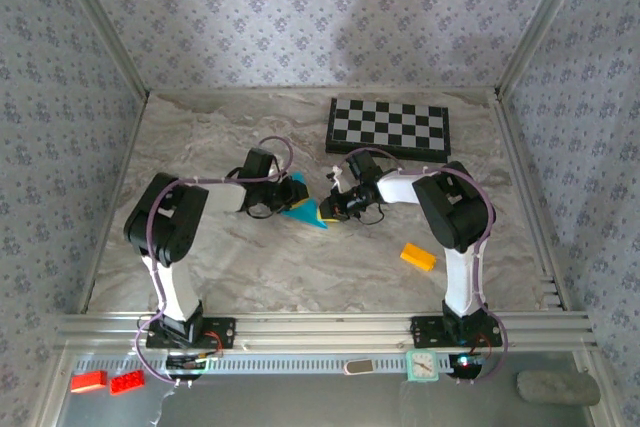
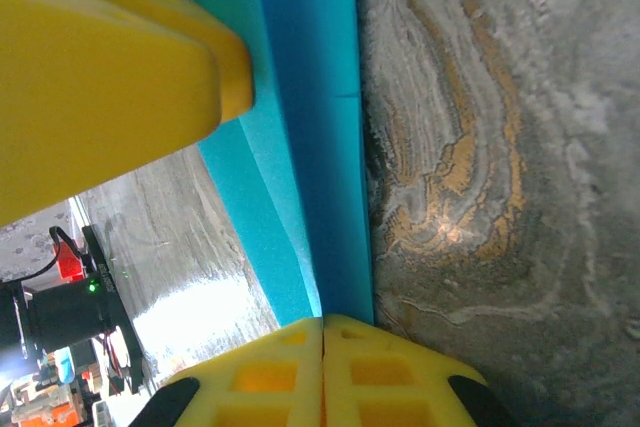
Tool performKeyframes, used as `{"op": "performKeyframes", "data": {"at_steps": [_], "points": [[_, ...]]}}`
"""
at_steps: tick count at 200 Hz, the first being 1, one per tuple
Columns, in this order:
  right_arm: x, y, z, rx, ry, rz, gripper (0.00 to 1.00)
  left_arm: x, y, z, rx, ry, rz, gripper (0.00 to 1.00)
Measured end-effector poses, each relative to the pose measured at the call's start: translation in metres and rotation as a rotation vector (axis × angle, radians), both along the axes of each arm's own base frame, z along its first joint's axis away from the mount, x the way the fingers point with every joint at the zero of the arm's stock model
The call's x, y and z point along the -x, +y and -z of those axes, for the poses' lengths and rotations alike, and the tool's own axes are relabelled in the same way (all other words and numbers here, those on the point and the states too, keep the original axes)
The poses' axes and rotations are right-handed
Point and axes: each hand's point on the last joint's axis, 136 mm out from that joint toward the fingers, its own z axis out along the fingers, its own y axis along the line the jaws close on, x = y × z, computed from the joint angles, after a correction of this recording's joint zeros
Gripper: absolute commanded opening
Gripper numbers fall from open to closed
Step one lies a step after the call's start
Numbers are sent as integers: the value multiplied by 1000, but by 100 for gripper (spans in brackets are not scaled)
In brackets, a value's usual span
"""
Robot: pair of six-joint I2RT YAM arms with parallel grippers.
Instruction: Fold a paper plane with a square sheet of paper (pick it up from the middle)
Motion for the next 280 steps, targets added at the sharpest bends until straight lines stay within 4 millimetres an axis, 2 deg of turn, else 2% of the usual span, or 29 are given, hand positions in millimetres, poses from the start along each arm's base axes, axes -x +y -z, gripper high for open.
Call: {"op": "performKeyframes", "data": {"at_steps": [52, 179, 280], "points": [[0, 0, -1, 4, 6, 0, 12, -5, -3, -5, 9, -12, 3, 24], [0, -1, 2, 43, 3, 0, 8, -11, -7, -4, 14, -14, 9, 24], [0, -1, 3, 55, -1, -2, 9, -14, -9, 5, 7, 3, 11, 24]]}}
